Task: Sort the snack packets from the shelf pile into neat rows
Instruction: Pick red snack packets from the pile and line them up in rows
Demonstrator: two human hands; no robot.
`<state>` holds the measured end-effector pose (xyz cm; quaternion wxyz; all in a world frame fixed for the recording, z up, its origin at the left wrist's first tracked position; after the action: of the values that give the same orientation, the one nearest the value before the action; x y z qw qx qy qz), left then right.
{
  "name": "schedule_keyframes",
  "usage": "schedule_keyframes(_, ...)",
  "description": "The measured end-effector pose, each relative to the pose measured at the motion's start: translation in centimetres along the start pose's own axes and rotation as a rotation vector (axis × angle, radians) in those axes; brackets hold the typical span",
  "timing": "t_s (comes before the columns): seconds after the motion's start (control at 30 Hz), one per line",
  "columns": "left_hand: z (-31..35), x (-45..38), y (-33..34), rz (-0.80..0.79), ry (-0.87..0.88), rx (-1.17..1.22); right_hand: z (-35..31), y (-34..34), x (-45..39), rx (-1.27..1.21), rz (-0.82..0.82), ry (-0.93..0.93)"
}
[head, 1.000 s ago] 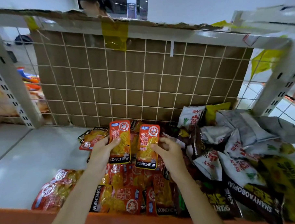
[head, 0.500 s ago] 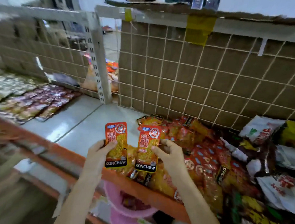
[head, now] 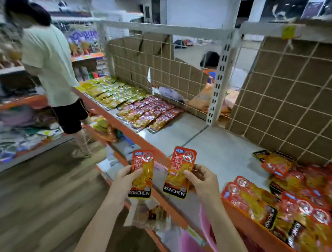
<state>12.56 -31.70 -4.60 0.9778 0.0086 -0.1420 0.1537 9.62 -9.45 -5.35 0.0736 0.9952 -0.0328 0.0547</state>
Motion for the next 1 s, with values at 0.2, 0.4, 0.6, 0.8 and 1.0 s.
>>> schedule_keyframes(0.2, 1.1, -3.3, -5.9, 0.001, -0.004, -0.078, 1.0, 6.6, -2.3, 0.024, -0.001, -0.020)
schedule_keyframes(0.4, 2.8, -8.8, -7.6, -0.052, -0.009, -0.161, 1.0, 10.1, -7.5, 0.030, 0.050, -0.011)
schedule_keyframes(0.6, 5.3, -16.3, -7.3, -0.089, 0.021, -0.250, -0.2, 11.9, -16.2, 0.092, 0.153, -0.050)
schedule_keyframes(0.8, 8.7, -23.2, -5.0, -0.210, 0.086, -0.468, 0.2, 13.5, -22.2, 0.351, 0.216, -0.021)
schedule_keyframes(1.0, 9.4, -28.3, -3.3, -0.310, 0.114, -0.617, 1.9, 14.3, -25.0, 0.512, 0.278, 0.079)
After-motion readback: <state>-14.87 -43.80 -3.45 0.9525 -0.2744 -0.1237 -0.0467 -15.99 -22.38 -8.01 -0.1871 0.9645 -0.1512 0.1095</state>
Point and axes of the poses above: each hand's wrist, its own x-axis away from the middle knuckle, its own y-axis out of the palm, z = x × y, the point moved 5 cm from there along -x, towards the middle knuckle, and after that the axes turned 5 degrees about -x, right-handed, at the moved point
